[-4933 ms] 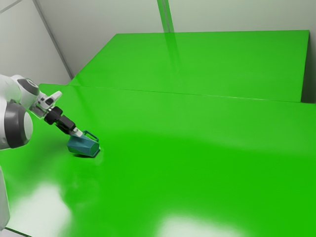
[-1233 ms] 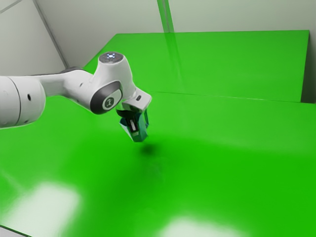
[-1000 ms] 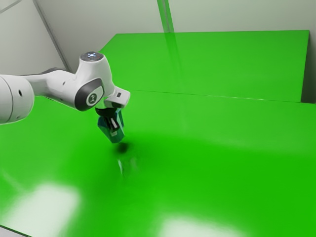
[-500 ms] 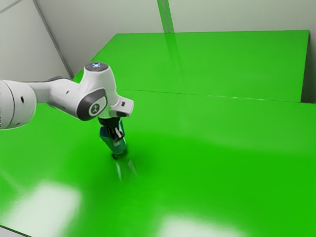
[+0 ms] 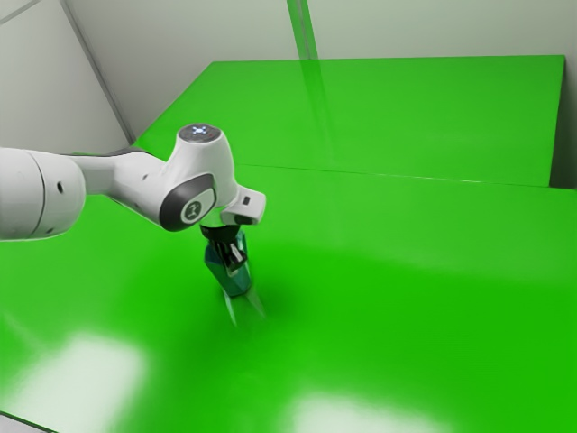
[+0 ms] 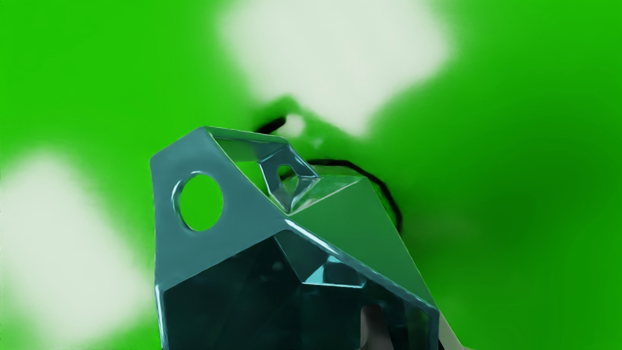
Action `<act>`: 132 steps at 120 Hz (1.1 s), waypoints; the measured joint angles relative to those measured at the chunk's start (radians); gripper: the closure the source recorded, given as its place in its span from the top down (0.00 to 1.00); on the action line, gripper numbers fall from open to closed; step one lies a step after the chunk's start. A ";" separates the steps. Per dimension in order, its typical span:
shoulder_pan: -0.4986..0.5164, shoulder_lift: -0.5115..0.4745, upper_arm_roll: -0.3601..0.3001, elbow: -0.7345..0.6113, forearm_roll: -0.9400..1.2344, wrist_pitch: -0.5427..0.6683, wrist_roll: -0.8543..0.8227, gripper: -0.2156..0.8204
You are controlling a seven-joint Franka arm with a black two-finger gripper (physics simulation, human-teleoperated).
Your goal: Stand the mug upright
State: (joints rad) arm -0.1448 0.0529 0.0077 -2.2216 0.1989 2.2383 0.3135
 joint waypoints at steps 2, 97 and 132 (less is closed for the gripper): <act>0.002 0.000 0.000 0.000 0.000 0.000 -0.001 0.16; -0.007 -0.061 -0.002 0.038 -0.029 -0.016 -0.014 0.46; -0.004 0.005 -0.001 0.407 -0.121 -0.229 -0.018 0.63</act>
State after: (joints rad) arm -0.1488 0.0583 0.0070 -1.8145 0.0777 2.0092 0.2950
